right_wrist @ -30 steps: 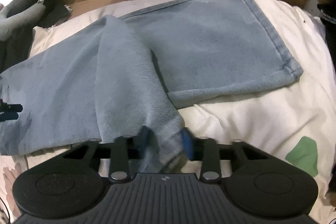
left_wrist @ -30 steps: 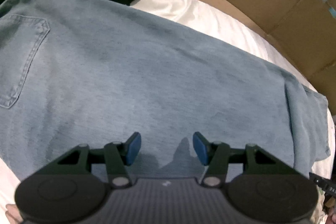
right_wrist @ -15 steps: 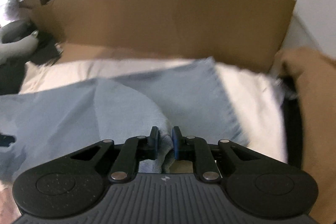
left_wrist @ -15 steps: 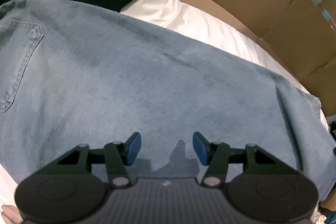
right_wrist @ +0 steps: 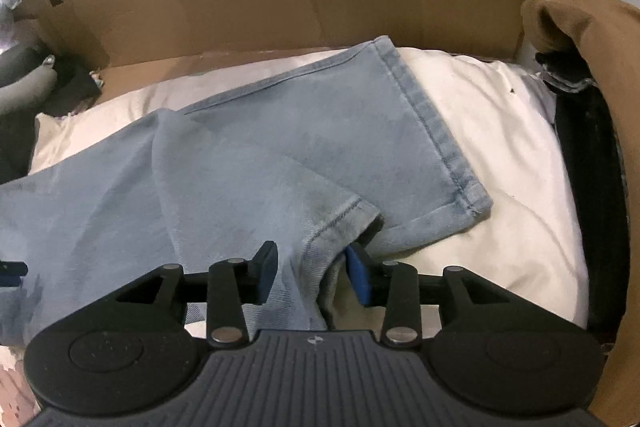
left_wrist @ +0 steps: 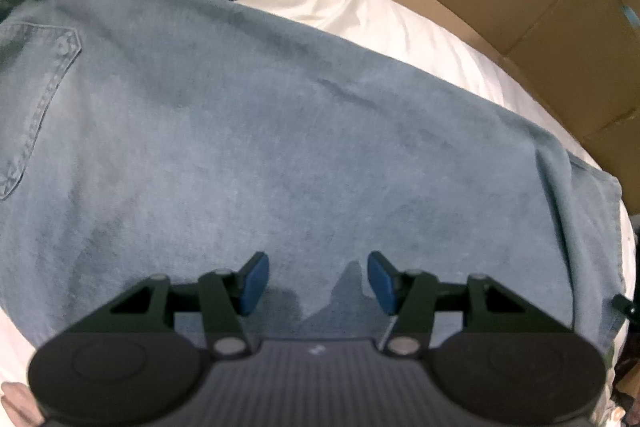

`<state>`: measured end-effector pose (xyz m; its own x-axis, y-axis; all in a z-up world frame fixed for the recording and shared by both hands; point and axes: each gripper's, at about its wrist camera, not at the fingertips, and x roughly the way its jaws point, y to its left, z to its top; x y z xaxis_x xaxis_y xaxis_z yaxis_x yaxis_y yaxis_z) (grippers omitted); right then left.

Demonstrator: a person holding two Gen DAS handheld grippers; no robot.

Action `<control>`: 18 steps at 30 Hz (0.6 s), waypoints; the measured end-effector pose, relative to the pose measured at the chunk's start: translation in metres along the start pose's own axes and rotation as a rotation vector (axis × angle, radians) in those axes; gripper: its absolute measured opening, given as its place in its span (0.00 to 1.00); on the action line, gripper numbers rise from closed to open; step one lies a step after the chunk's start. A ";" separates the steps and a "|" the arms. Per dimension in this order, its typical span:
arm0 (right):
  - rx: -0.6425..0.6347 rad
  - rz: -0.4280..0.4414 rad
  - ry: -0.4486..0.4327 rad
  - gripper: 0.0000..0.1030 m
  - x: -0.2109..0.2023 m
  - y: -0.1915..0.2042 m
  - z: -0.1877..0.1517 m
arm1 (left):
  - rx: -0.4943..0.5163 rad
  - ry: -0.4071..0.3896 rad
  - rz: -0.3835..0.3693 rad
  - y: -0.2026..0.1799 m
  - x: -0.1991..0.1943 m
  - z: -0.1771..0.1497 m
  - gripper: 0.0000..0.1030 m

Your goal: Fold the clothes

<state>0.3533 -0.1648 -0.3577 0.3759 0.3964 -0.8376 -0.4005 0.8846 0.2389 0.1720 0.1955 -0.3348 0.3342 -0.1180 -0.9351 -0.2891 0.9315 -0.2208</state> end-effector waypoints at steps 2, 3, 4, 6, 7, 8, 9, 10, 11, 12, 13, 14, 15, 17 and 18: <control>0.043 0.001 -0.007 0.44 0.000 -0.007 0.003 | 0.007 0.003 0.000 -0.001 0.001 0.000 0.56; 0.065 0.001 -0.011 0.44 0.000 -0.011 0.004 | 0.010 0.004 -0.001 -0.001 0.001 -0.001 0.56; 0.094 0.006 -0.013 0.44 0.000 -0.015 0.006 | 0.012 0.005 -0.001 -0.002 0.001 -0.001 0.56; 0.183 0.036 -0.002 0.44 0.000 -0.025 0.011 | 0.014 0.006 0.000 -0.001 0.001 -0.001 0.56; 0.220 0.048 0.003 0.44 0.001 -0.030 0.013 | 0.014 0.007 0.001 -0.001 0.002 0.000 0.56; 0.239 0.052 0.003 0.44 0.002 -0.032 0.016 | 0.014 0.008 0.002 0.000 0.002 0.000 0.56; 0.244 0.054 0.001 0.44 0.003 -0.033 0.018 | 0.014 0.009 0.003 0.000 0.003 -0.001 0.56; 0.250 0.057 -0.002 0.44 0.005 -0.034 0.021 | 0.015 0.012 0.004 0.000 0.003 -0.001 0.56; 0.254 0.057 -0.002 0.44 0.006 -0.035 0.023 | 0.016 0.014 0.006 0.000 0.004 -0.002 0.56; 0.256 0.049 0.003 0.45 0.010 -0.035 0.024 | 0.018 0.015 0.006 -0.001 0.004 -0.002 0.56; 0.257 0.040 0.008 0.45 0.013 -0.036 0.025 | 0.019 0.017 0.007 -0.001 0.005 -0.003 0.56; 0.259 0.032 0.013 0.45 0.016 -0.036 0.026 | 0.021 0.018 0.008 -0.001 0.005 -0.003 0.56; 0.260 0.022 0.018 0.45 0.020 -0.037 0.026 | 0.023 0.019 0.009 -0.002 0.005 -0.003 0.56; 0.278 0.003 0.034 0.45 0.027 -0.040 0.024 | 0.024 0.020 0.010 -0.002 0.006 -0.004 0.56; 0.296 0.002 0.043 0.45 0.030 -0.043 0.022 | 0.024 0.020 0.011 -0.002 0.006 -0.004 0.56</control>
<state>0.4004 -0.1851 -0.3820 0.3375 0.3927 -0.8555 -0.1373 0.9197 0.3680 0.1707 0.1911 -0.3407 0.3132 -0.1138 -0.9428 -0.2708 0.9409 -0.2035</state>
